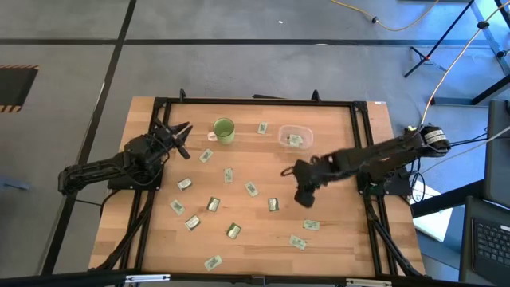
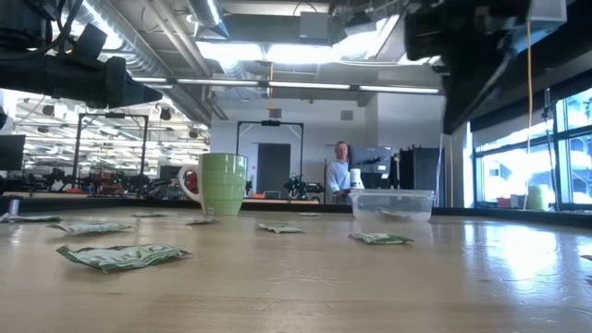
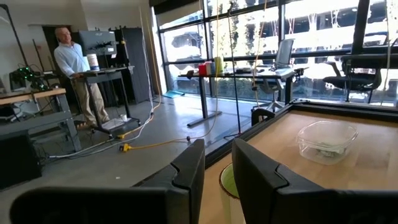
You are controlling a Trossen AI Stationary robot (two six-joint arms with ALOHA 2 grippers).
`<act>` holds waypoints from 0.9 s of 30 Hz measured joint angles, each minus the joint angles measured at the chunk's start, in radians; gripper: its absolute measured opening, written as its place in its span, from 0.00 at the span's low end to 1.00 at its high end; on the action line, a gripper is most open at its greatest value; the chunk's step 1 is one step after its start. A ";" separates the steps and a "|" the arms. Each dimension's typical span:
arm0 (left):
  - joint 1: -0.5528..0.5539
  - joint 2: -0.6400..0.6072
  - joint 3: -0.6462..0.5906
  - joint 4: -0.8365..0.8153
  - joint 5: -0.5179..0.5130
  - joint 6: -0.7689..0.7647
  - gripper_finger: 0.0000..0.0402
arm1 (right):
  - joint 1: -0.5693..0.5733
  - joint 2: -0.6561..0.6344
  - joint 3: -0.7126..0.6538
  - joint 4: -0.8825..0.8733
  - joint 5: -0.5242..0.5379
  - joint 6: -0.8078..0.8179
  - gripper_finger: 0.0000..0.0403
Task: Pick and place items into bin
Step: Put the white stevia packet into the transparent bin
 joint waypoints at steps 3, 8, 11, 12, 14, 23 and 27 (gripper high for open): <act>0.000 0.000 0.000 0.000 0.000 0.000 0.19 | 0.068 0.023 -0.001 -0.006 0.051 0.113 0.23; 0.000 0.000 0.000 -0.007 0.001 0.000 0.19 | 0.151 0.072 0.000 -0.007 0.053 0.276 0.23; 0.000 0.000 0.000 -0.007 0.001 -0.001 0.19 | 0.208 0.105 0.000 -0.014 0.043 0.315 0.23; 0.000 0.000 0.000 -0.007 0.002 -0.001 0.19 | 0.228 0.116 0.000 -0.015 0.039 0.315 0.23; 0.000 0.000 0.000 -0.007 0.002 0.000 0.19 | 0.269 0.136 0.000 -0.014 0.037 0.312 0.23; 0.000 0.000 0.000 -0.007 0.003 -0.001 0.19 | 0.425 0.237 0.000 -0.019 0.034 0.259 0.23; 0.000 0.000 0.000 -0.007 0.004 -0.003 0.19 | 0.448 0.281 0.000 -0.030 0.012 0.259 0.23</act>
